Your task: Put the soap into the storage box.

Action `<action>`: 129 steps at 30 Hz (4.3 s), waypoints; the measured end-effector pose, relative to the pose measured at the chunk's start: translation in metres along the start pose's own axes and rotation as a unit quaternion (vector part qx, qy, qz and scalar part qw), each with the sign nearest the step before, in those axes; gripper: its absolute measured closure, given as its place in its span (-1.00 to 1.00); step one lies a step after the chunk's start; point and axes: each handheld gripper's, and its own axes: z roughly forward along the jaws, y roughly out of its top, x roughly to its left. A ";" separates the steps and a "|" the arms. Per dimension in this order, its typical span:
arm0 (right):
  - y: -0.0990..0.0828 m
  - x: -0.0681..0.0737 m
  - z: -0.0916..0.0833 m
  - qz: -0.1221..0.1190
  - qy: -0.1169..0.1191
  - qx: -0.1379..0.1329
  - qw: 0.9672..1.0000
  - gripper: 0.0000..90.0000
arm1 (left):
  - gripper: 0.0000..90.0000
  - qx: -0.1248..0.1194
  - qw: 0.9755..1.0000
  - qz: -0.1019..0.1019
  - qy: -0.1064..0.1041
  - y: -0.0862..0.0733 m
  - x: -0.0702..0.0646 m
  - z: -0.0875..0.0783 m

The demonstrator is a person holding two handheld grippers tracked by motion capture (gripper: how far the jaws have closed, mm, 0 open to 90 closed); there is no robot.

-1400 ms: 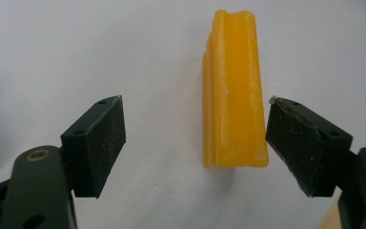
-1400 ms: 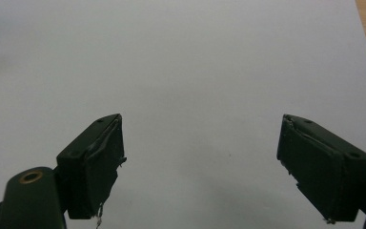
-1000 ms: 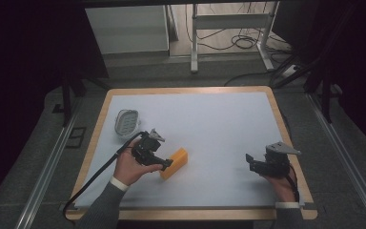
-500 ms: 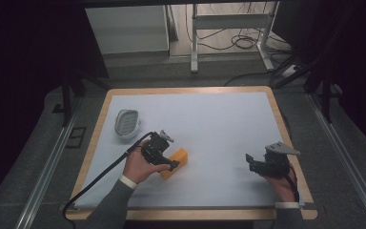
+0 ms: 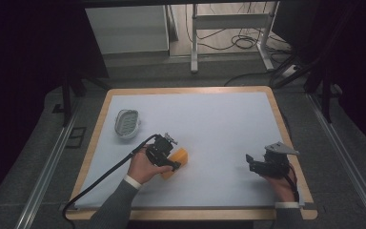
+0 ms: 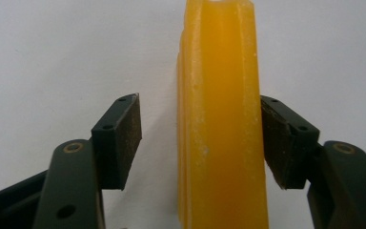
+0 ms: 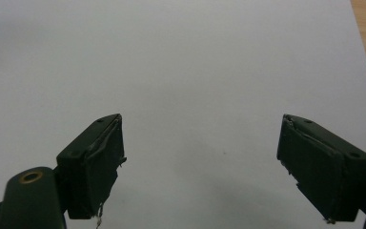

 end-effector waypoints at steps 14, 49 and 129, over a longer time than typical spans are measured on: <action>-0.001 0.000 0.001 0.001 -0.002 0.002 1.000 -0.65 | 0.10 0.013 1.000 -0.004 -0.009 -0.001 -0.003 0.008; -0.002 -0.001 0.002 -0.002 -0.009 0.006 1.000 -0.65 | 0.35 -0.012 1.000 -0.012 -0.010 -0.008 0.013 -0.007; -0.003 -0.004 0.001 0.004 -0.019 0.007 1.000 -0.65 | 0.35 -0.062 0.992 -0.102 0.044 -0.004 0.102 -0.073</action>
